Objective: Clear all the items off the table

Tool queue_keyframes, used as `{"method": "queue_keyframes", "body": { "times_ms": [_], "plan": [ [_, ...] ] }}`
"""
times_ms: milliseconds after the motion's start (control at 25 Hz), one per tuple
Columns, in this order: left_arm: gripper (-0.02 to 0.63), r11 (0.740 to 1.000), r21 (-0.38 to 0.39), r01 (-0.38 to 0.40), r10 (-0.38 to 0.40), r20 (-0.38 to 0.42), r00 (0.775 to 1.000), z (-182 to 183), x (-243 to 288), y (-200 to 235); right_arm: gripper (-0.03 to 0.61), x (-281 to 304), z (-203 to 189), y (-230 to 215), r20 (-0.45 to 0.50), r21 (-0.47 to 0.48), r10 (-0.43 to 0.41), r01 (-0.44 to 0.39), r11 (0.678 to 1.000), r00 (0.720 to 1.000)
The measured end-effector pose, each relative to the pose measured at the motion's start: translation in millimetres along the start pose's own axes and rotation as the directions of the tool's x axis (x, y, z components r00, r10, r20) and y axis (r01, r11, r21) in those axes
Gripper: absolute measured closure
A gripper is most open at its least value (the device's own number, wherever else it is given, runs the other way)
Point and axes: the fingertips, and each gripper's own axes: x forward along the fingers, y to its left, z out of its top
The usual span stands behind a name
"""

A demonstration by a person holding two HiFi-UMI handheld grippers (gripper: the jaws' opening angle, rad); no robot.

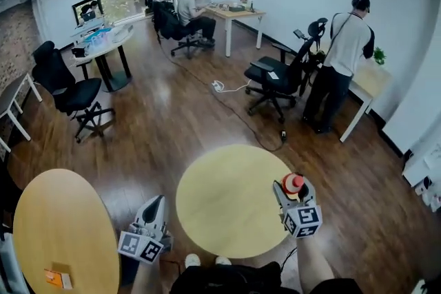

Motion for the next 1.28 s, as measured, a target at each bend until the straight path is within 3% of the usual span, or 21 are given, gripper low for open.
{"method": "queue_keyframes", "body": {
  "times_ms": [200, 520, 720, 1000, 1280],
  "plan": [
    [0.623, 0.986, -0.014, 0.165, -0.165, -0.051, 0.985, -18.6, 69.0, -26.9, 0.262, -33.3, -6.5, -41.9, 0.003, 0.036, -0.145, 0.145, 0.989, 0.989],
    [0.623, 0.944, -0.048, 0.325, -0.328, -0.079, 0.941, -38.9, 139.4, -70.3, 0.262, -54.2, -11.7, -89.5, 0.008, 0.065, -0.261, 0.259, 0.964, 0.965],
    [0.623, 0.944, -0.070, 0.322, -0.328, -0.109, 0.938, -50.1, 139.5, -61.8, 0.262, -49.4, -31.0, -90.4, -0.028, 0.073, -0.268, 0.270, 0.960, 0.963],
    [0.623, 0.958, -0.132, 0.256, -0.277, -0.182, 0.943, -69.2, 122.7, -30.8, 0.261, -35.4, -65.3, -68.2, -0.134, 0.096, -0.229, 0.242, 0.965, 0.964],
    [0.623, 0.962, -0.171, 0.212, -0.254, -0.279, 0.926, -105.3, 113.9, -17.1, 0.261, -23.5, -114.8, -52.8, -0.232, 0.129, -0.203, 0.237, 0.963, 0.951]
  ]
}}
